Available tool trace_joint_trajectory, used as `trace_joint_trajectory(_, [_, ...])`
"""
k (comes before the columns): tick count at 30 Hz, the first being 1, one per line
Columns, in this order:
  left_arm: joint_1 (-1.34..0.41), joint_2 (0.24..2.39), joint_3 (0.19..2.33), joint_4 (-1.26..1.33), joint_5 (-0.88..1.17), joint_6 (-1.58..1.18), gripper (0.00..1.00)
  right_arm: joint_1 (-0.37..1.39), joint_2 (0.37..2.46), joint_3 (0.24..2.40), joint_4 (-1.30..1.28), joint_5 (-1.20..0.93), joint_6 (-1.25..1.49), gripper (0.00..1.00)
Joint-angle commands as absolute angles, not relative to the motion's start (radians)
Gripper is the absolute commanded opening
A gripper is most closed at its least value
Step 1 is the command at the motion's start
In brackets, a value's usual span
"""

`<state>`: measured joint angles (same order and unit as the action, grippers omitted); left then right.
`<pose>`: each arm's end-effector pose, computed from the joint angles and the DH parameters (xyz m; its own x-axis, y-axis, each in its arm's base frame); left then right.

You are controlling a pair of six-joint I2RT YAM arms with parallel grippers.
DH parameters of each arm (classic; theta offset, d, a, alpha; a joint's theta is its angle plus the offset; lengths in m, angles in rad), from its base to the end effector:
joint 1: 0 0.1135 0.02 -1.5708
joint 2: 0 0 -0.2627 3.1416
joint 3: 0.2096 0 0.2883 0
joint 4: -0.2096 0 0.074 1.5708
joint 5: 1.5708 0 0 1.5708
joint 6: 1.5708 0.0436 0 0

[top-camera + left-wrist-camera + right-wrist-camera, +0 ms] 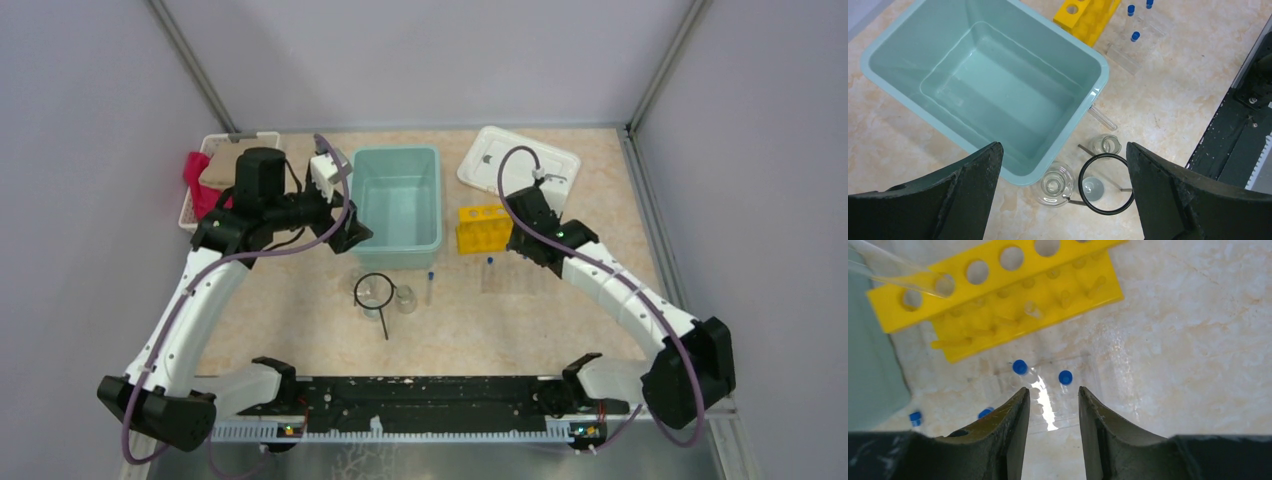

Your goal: Organize the chemistry lab equipment

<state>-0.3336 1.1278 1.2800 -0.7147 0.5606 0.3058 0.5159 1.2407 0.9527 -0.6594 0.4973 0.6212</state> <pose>0.2483 -0.1106 0.3937 -0.2691 0.3631 -0.8920 0.8214 0.5701 -0.0157 0.2606 0.1239 0.2482 -0.6856 0.1992 -0.7002 0.2555 0.9665 0.0248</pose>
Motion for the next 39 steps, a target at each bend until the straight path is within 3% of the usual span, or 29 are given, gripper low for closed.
trace_joint_trajectory(1, [-0.322,1.132,1.316,-0.712,0.558,0.276,0.99,0.586,1.162,1.056,-0.677,0.462,0.631,0.38])
trace_joint_trajectory(8, [-0.283,1.156,1.334,-0.711,0.565,0.25,0.99,0.863,1.267,1.084,-0.622,0.367,0.763,0.35])
trace_joint_trajectory(17, [-0.272,1.151,1.366,-0.738,0.561,0.251,0.99,1.025,1.473,1.034,-0.401,0.399,0.805,0.31])
trace_joint_trajectory(26, [-0.27,1.149,1.37,-0.746,0.561,0.254,0.99,1.072,1.643,1.054,-0.37,0.542,0.839,0.28])
trace_joint_trajectory(39, [-0.27,1.155,1.374,-0.753,0.556,0.259,0.99,1.075,1.713,1.001,-0.281,0.585,0.859,0.24])
